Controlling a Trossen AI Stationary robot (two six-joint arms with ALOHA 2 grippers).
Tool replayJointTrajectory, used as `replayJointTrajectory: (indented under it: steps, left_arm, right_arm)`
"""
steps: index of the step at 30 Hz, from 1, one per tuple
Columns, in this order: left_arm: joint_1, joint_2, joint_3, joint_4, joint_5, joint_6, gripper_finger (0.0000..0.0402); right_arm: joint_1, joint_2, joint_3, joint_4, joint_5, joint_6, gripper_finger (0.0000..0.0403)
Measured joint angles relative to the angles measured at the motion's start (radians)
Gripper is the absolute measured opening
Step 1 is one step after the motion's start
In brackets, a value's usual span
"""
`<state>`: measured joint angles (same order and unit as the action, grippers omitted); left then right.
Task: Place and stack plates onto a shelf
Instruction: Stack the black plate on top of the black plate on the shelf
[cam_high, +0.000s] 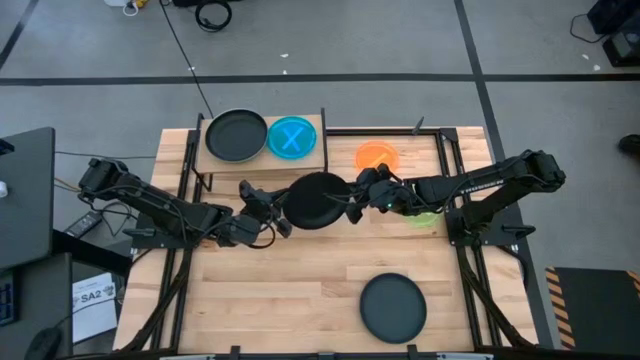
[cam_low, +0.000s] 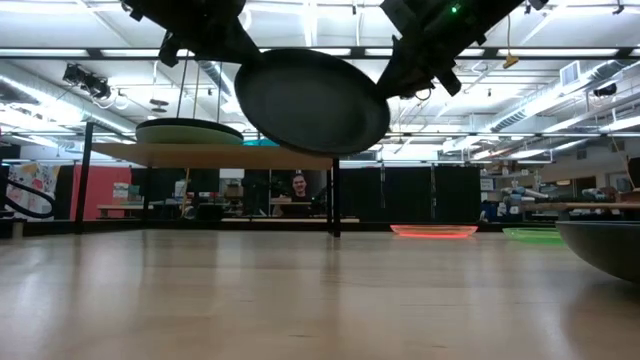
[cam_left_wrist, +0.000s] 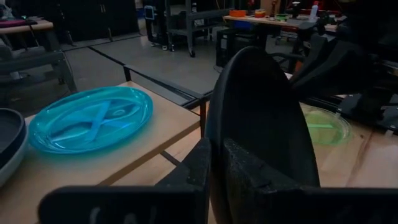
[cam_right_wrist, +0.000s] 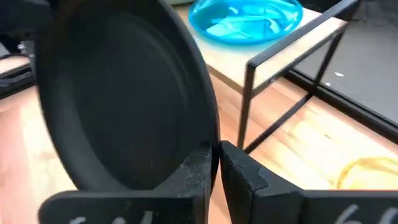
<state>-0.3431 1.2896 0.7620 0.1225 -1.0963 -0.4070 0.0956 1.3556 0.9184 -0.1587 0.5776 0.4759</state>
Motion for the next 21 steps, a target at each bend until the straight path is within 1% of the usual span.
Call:
replayJointTrajectory:
  steps: [2,9,12,15,21]
  left_arm:
    - [0.0,0.001,0.0,0.004,0.02,0.0,0.0036]
    - [0.0,0.001,0.0,0.001,0.006,0.0,0.0019]
    - [0.0,0.001,0.0,0.001,0.005,0.0,0.0017]
    - [0.0,0.001,0.0,0.0,0.004,0.0,0.0016]
    - [0.0,0.001,0.0,-0.001,0.005,-0.001,0.0015]
  right_arm:
    - [0.0,0.0,0.002,0.021,-0.017,-0.001,0.0049]
    - [-0.001,0.0,0.002,0.058,-0.024,-0.002,0.0085]
    - [0.0,0.0,0.002,0.075,-0.029,-0.028,0.0099]
    - [-0.001,0.0,0.002,0.082,-0.033,-0.072,0.0106]
    - [-0.001,-0.001,0.002,0.148,-0.116,-0.144,0.0107]
